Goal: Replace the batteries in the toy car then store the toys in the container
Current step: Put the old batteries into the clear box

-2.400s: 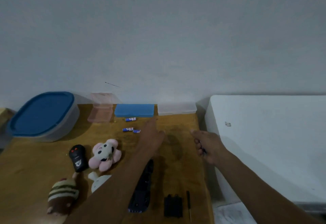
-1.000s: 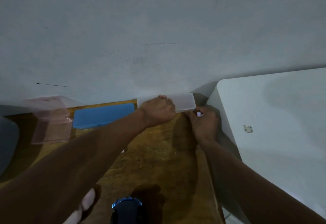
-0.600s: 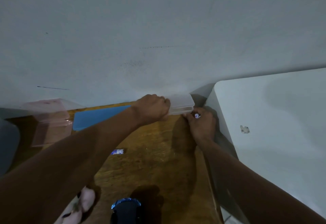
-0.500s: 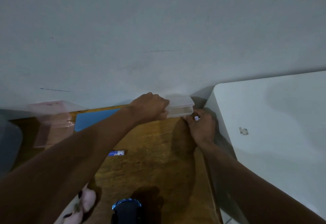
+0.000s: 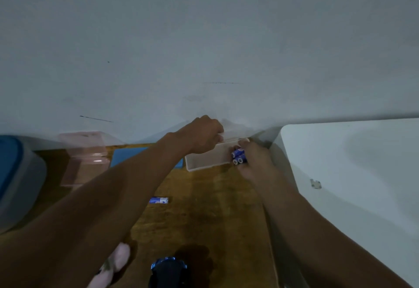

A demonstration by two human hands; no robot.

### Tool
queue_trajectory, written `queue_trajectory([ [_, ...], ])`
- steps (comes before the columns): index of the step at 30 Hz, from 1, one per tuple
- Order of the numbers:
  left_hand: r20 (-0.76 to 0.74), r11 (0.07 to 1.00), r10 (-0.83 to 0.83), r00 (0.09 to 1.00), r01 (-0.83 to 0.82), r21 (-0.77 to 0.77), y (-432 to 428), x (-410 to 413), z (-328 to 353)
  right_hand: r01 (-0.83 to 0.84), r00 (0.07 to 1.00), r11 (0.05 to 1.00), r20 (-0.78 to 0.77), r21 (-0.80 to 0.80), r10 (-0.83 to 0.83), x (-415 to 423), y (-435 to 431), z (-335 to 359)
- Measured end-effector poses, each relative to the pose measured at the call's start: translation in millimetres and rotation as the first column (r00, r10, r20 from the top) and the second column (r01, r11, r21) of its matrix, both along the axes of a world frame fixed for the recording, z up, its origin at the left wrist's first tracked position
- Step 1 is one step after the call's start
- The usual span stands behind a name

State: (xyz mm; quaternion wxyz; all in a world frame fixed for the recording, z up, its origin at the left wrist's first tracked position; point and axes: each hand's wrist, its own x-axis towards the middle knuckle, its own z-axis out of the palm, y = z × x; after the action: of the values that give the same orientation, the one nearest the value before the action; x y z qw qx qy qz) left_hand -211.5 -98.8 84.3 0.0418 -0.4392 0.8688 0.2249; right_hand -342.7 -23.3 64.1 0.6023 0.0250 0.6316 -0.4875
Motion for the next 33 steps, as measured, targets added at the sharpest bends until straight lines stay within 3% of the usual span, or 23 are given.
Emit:
queue_trajectory([
  [5,-0.016,0.999,0.026,1.0,-0.026,0.032,2.0,1.6,0.5,-0.027,0.998,0.996,-0.059,0.082,0.032,7.0,-13.6,-11.9],
  [10,-0.039,0.999,0.036,0.999,-0.035,0.037,4.4,0.2,-0.5,-0.02,0.997,0.999,-0.078,0.05,0.024,7.5,-22.0,-9.9],
  [15,-0.035,0.999,0.018,0.999,-0.016,0.042,7.4,3.3,-7.1,-0.157,0.974,0.987,-0.159,0.026,0.16,4.8,-14.1,-6.0],
  [20,-0.014,1.0,-0.021,1.0,0.021,0.015,10.0,3.2,-11.8,-0.215,0.965,0.971,-0.129,0.101,0.228,-9.1,4.5,3.7],
  [23,0.019,0.999,-0.033,0.999,0.033,-0.016,12.5,4.4,-14.4,-0.231,0.932,0.96,-0.246,0.158,0.265,-17.3,14.4,9.5],
  [26,0.068,0.996,-0.056,0.996,0.061,-0.073,19.8,6.6,-17.7,-0.215,0.858,0.954,-0.426,0.209,0.287,-18.5,22.5,5.9],
  [29,0.087,0.988,-0.077,0.993,0.088,-0.123,32.6,8.6,-26.1,-0.332,0.65,0.917,-0.651,0.222,0.393,-16.2,31.5,10.2],
  [33,0.155,0.963,-0.093,0.983,0.129,-0.238,50.9,10.7,-47.6,-0.349,0.577,0.916,-0.725,0.198,0.376,-11.5,33.4,10.0],
])
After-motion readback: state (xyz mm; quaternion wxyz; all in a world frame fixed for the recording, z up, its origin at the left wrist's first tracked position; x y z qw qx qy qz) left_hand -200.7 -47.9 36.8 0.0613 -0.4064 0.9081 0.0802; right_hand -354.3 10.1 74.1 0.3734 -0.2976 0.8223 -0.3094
